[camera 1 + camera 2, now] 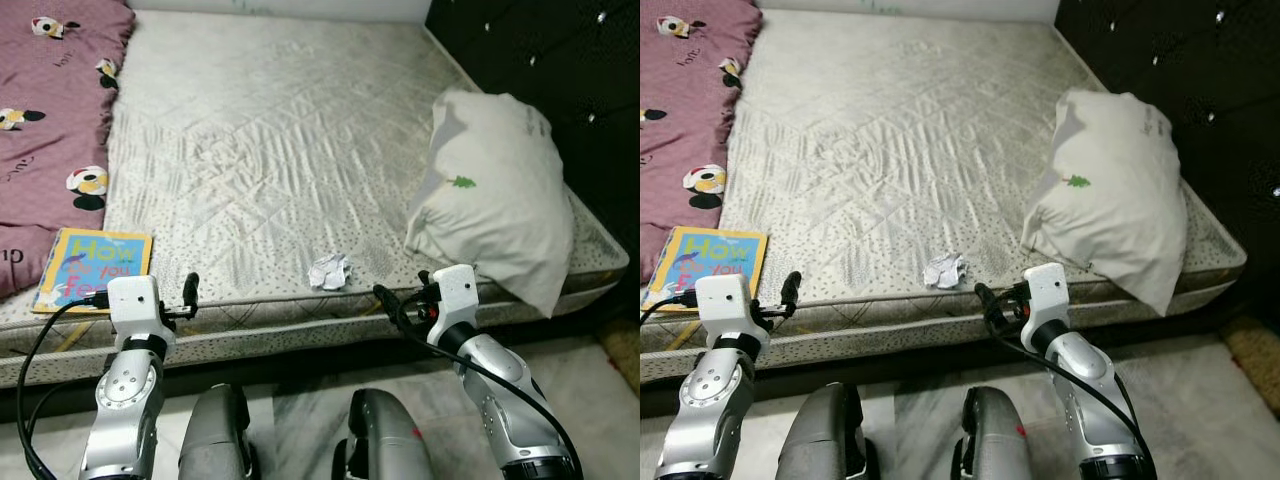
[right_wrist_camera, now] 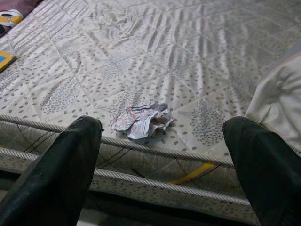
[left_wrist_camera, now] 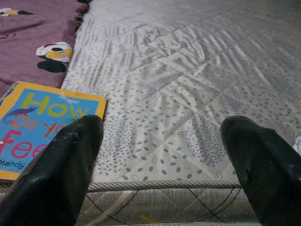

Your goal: Clean up the room

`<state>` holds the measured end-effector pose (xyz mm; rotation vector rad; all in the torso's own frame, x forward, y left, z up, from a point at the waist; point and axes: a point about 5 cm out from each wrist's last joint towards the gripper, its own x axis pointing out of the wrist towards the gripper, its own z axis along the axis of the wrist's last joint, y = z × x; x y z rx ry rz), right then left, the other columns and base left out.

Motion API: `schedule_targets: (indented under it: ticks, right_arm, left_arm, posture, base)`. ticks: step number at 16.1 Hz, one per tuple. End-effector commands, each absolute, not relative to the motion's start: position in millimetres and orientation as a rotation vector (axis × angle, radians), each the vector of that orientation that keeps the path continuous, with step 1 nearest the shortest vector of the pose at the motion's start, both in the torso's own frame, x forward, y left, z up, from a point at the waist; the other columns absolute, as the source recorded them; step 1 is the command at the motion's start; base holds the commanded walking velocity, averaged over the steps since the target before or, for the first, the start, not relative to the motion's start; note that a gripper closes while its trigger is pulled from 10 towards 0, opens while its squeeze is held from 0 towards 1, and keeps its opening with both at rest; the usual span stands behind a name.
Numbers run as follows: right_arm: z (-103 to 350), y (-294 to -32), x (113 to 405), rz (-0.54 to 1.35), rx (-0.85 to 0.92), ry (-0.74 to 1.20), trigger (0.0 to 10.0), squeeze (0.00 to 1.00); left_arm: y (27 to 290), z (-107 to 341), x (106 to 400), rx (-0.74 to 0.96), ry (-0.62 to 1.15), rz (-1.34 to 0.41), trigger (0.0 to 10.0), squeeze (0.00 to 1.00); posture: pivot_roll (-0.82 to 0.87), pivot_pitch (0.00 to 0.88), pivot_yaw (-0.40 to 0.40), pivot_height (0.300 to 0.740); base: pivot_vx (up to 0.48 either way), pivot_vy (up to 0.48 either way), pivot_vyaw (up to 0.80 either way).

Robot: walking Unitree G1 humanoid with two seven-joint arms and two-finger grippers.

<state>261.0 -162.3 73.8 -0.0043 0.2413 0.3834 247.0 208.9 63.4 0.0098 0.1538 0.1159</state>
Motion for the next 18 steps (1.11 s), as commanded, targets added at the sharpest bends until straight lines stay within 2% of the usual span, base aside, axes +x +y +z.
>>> schedule_targets:
  ticks: [1,7,13,15,18]
  right_arm:
    - [76,-167,262,0.385,-0.014,0.238,10.0,0.0]
    - [74,-164,260,0.412,-0.016,0.242,10.0,0.0]
    - [76,-148,279,0.479,-0.079,0.22,10.0,0.0]
    - [77,-143,286,0.478,-0.054,0.22,10.0,0.0]
    - [83,-135,294,0.495,-0.04,0.192,10.0,0.0]
  left_arm:
    - [207,63,247,0.008,0.161,0.111,10.0,0.0]
    - [207,61,247,0.021,0.169,0.115,10.0,0.0]
    - [213,67,254,0.054,0.135,0.125,10.0,0.0]
    - [214,67,254,0.051,0.133,0.128,10.0,0.0]
    - [214,67,251,0.048,0.132,0.133,10.0,0.0]
  posture:
    - [-0.01,0.094,-0.084,0.626]
    - [0.0,0.086,-0.081,0.572]
    - [0.0,0.084,-0.08,0.572]
    - [0.01,0.089,-0.083,0.572]
    - [0.02,0.102,-0.086,0.572]
  base:
    - [0.0,0.0,0.0]
    - [0.0,0.0,0.0]
    - [0.0,0.0,0.0]
    - [0.285,0.0,0.0]
    - [0.291,0.0,0.67]
